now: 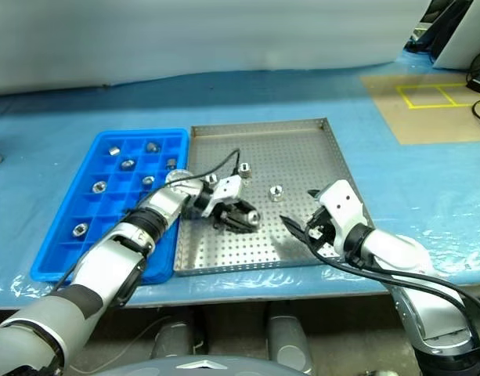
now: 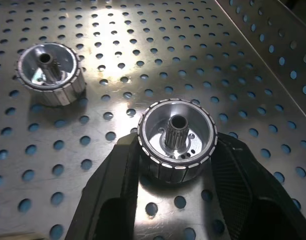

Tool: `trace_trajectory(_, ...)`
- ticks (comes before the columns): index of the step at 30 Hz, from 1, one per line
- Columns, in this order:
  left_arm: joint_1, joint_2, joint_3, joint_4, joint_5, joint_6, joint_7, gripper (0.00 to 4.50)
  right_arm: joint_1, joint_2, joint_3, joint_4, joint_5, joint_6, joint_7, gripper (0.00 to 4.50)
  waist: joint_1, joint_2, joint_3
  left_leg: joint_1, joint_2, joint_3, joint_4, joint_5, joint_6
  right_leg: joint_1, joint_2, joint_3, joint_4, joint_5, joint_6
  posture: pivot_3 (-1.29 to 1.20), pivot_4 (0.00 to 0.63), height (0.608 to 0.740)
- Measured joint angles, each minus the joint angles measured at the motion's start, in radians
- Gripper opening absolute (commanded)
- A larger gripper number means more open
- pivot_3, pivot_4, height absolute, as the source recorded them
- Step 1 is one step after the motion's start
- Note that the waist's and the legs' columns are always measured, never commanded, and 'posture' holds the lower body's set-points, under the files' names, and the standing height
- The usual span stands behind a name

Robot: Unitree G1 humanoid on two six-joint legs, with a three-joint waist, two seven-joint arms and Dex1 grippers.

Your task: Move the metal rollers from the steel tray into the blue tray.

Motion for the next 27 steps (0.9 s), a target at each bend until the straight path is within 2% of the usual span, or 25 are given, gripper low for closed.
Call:
trace_trajectory(5,0.010,0.052,0.054,-0.214,-0.069,0.116,-0.014,2.01,-0.182,-0.012,0.041,0.123,0.012,-0.031,0.091,4.50,0.001,0.000,0.000,0.000,0.000,0.000,-0.001,0.000,0.000,-0.001,0.000,0.000,0.001,0.000,0.000,-0.39,0.150,0.740)
trace_trajectory(10,0.081,0.179,0.118,-0.464,-0.134,0.266,0.013,2.01,-0.401,0.001,0.138,0.275,0.015,-0.085,0.206,4.50,0.009,0.002,0.000,0.001,0.002,0.000,-0.003,0.001,-0.002,-0.002,0.001,-0.003,0.003,0.000,-0.002,-0.23,0.150,0.740)
trace_trajectory(14,0.234,0.289,0.184,-0.684,-0.163,0.386,0.098,2.01,-0.538,0.079,0.244,0.432,-0.008,-0.162,0.293,4.50,0.037,0.002,0.001,-0.001,0.002,-0.001,-0.004,0.001,-0.002,-0.004,0.001,-0.004,0.003,-0.001,-0.003,-0.05,0.150,0.740)
trace_trajectory(19,0.467,0.437,0.313,-0.963,-0.224,0.535,0.189,2.01,-0.663,0.175,0.338,0.601,-0.035,-0.263,0.409,4.50,0.097,0.004,0.002,-0.003,0.003,-0.001,-0.007,0.002,-0.004,-0.005,0.000,-0.008,0.003,-0.002,-0.005,0.13,0.150,0.740)
trace_trajectory(22,0.614,0.495,0.401,-1.102,-0.263,0.605,0.244,2.01,-0.727,0.220,0.399,0.706,-0.068,-0.349,0.498,4.50,0.139,0.004,0.002,-0.003,0.003,-0.002,-0.008,0.003,-0.005,-0.005,-0.001,-0.010,0.003,-0.003,-0.005,0.25,0.150,0.740)
trace_trajectory(27,0.801,0.524,0.532,-1.253,-0.306,0.685,0.351,2.01,-0.820,0.328,0.461,0.864,-0.094,-0.451,0.620,4.50,0.193,0.004,0.003,-0.004,0.004,-0.004,-0.010,0.005,-0.008,-0.005,-0.001,-0.012,0.004,-0.003,-0.006,0.37,0.150,0.740)
